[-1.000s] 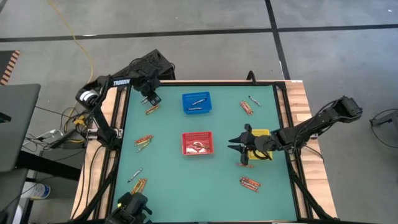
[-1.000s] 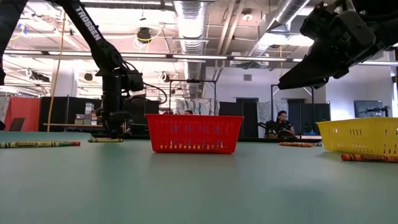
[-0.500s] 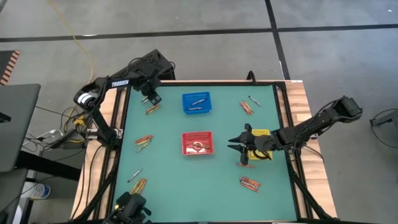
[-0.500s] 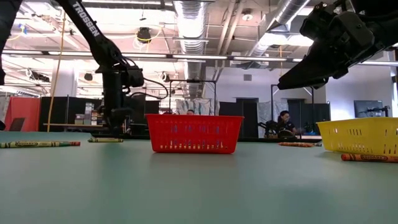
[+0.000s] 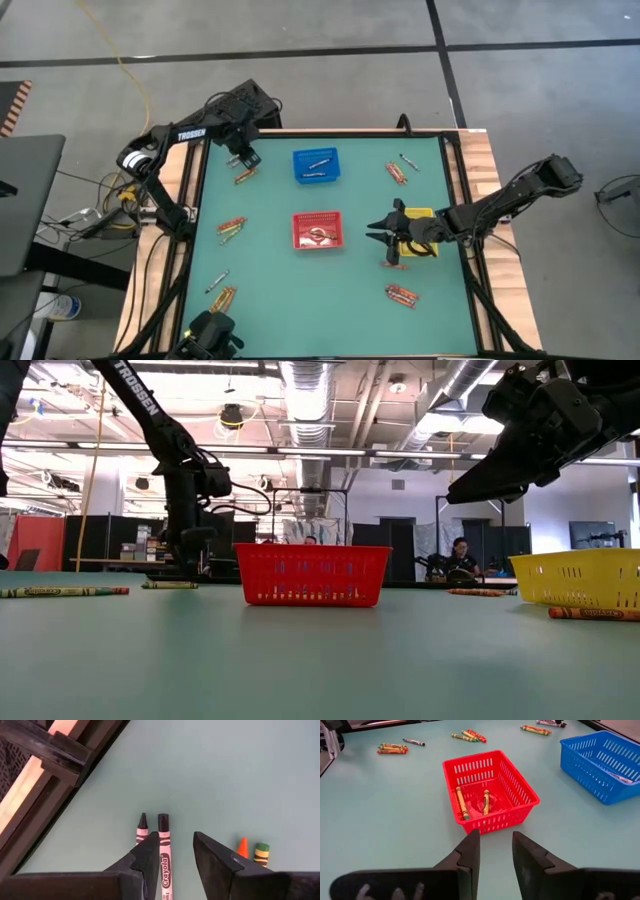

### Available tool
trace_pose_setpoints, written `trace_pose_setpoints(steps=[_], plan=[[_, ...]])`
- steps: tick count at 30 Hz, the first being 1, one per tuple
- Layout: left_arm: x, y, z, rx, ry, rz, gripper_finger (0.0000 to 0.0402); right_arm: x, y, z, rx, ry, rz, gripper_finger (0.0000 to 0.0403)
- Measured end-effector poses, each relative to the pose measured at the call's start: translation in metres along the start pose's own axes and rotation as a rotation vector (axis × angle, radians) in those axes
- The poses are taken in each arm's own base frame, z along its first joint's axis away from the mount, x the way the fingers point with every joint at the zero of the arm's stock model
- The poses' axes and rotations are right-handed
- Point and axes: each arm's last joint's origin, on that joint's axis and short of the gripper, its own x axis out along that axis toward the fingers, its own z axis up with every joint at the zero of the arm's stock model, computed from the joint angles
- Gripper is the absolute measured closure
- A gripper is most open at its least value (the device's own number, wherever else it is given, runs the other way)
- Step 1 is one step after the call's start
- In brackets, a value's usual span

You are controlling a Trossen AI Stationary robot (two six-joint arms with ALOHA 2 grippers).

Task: Sort crayons
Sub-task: Put the black crayon into the blue bin

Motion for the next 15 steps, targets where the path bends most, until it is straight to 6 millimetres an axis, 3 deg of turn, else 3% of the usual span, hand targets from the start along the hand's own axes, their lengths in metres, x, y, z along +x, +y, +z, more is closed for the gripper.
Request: trace_pose_setpoints(steps=[15], plan=[[0.010, -0.003, -0.010, -0.014, 0.006, 0.018, 0.0292, -0.001, 0.003, -0.002, 0.009, 0.005, 0.014, 0.0294]])
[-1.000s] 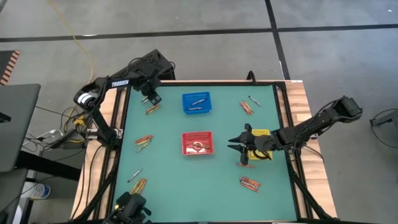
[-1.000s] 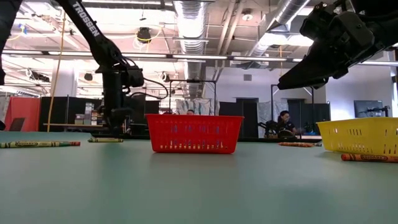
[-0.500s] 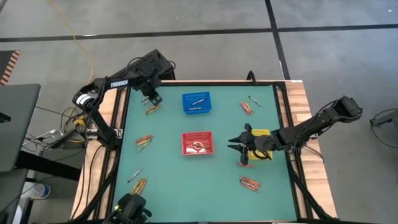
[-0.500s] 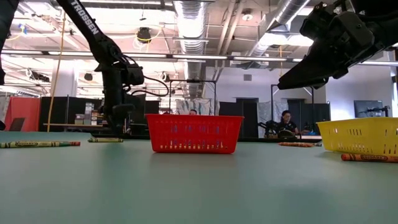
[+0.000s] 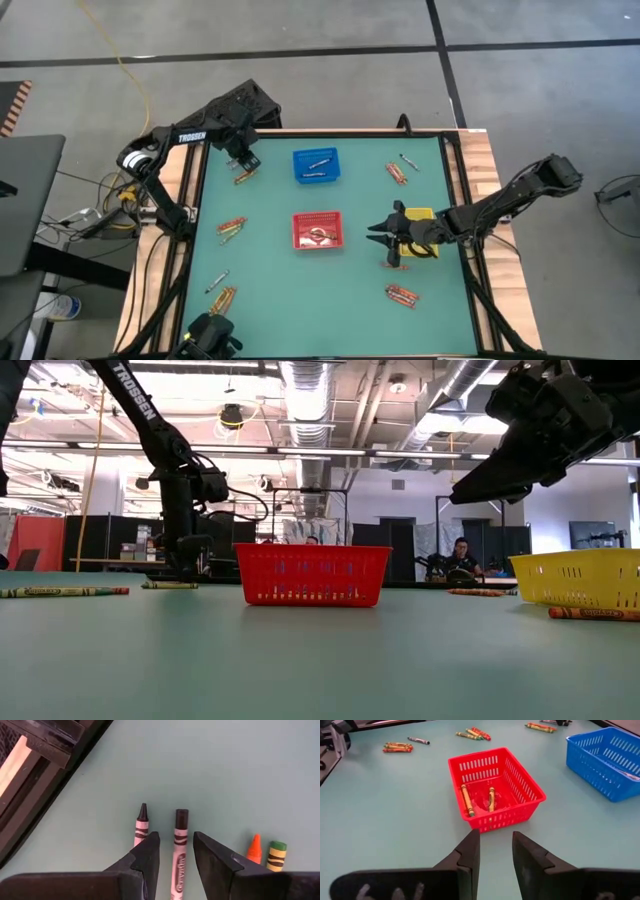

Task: Sort crayons
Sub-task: Put the black crayon into the blue bin

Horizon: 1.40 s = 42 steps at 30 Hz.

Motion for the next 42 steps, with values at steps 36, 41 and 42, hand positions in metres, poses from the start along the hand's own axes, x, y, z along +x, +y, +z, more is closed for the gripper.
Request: trace_pose_setpoints(steps=[36, 41, 42], plan=[[-0.039, -0.060, 0.062, 0.195, -0.306, -0.379, 0.0389, 0.001, -0.002, 0.001, 0.046, -0.003, -0.008, 0.0294], [-0.061, -0.103, 0.084, 0.338, -0.444, -0.409, 0.0389, 0.002, -0.005, 0.002, 0.055, -0.006, -0.025, 0.0294], [-0.066, -0.111, 0.087, 0.370, -0.470, -0.407, 0.0389, 0.002, -0.006, 0.002, 0.056, -0.006, -0.028, 0.0294]])
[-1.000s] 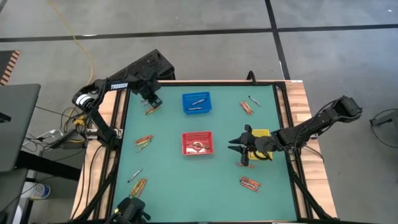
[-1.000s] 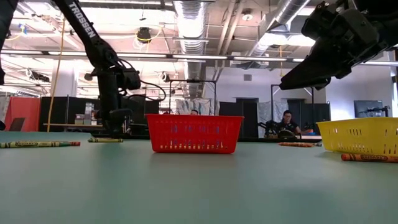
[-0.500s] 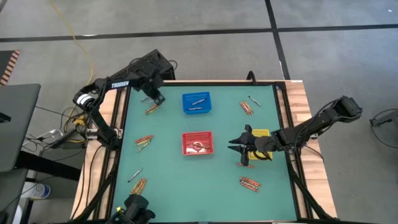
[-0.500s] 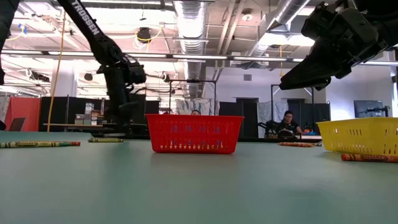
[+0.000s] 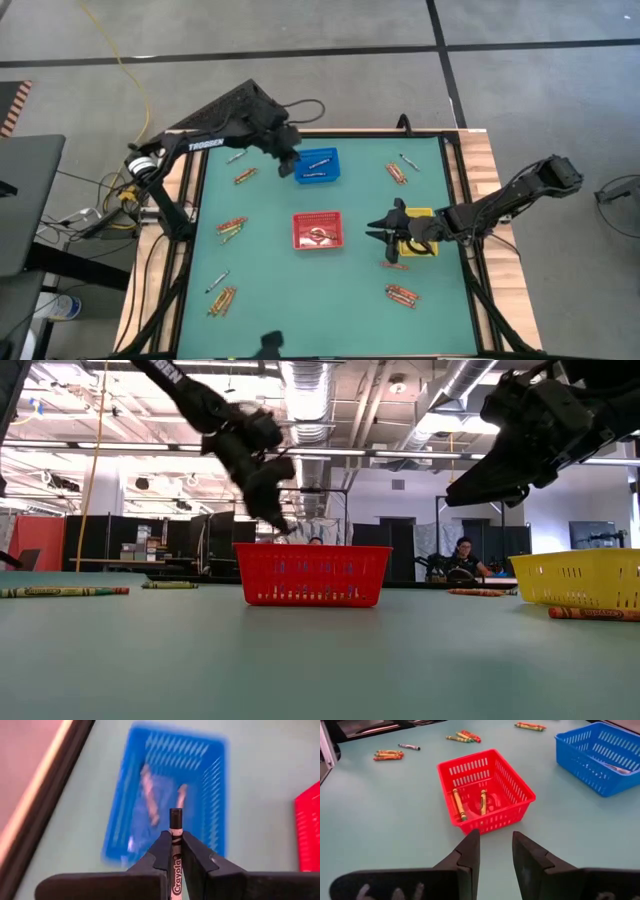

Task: Sort crayons
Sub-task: Put the black crayon into the blue bin

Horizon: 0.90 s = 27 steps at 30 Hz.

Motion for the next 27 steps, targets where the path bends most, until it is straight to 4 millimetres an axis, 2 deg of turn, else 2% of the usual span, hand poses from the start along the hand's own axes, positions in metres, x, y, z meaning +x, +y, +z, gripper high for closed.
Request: trace_pose_setpoints(steps=[5, 9, 21, 27], plan=[[0.000, -0.029, 0.034, 0.164, -0.084, 0.046, 0.0390, 0.000, 0.000, 0.000, 0.000, 0.000, -0.001, 0.0294], [0.000, -0.039, 0.046, 0.210, -0.165, 0.070, 0.0390, 0.000, 0.000, 0.000, 0.001, 0.000, -0.001, 0.0294], [-0.001, -0.034, 0.044, 0.118, -0.155, 0.077, 0.0390, -0.003, 0.007, -0.002, 0.000, -0.006, 0.035, 0.0294], [0.000, -0.036, 0.044, 0.085, -0.158, 0.064, 0.0390, -0.003, 0.008, 0.004, 0.038, -0.068, 0.028, 0.0294]])
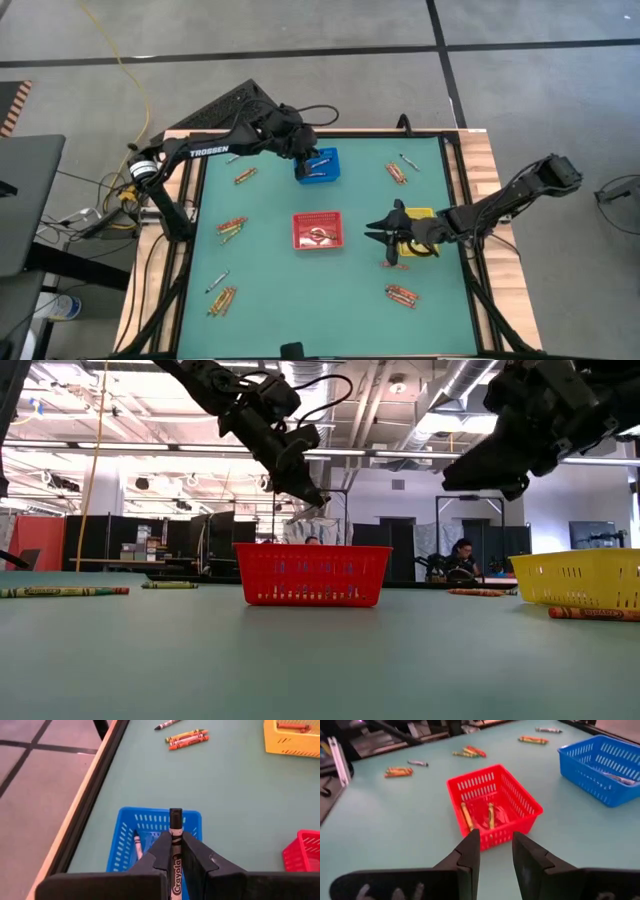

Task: Sort crayons
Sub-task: Put the black crayon into the blue bin

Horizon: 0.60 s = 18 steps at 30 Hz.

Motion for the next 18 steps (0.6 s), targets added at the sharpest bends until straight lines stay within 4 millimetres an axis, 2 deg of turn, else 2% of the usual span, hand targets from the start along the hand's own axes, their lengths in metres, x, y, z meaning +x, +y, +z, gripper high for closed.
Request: trace_pose_setpoints(steps=[8, 12, 18], plan=[[0.006, -0.012, -0.010, -0.009, 0.018, -0.028, 0.0390, 0.003, 0.014, 0.001, 0.033, -0.092, 0.036, 0.0294], [0.012, -0.016, -0.020, 0.034, 0.013, -0.024, 0.0390, 0.015, 0.020, -0.008, 0.039, -0.105, 0.045, 0.0294], [0.009, -0.005, -0.016, 0.010, -0.057, -0.023, 0.0390, 0.039, 0.027, -0.012, 0.040, -0.097, 0.028, 0.0294]])
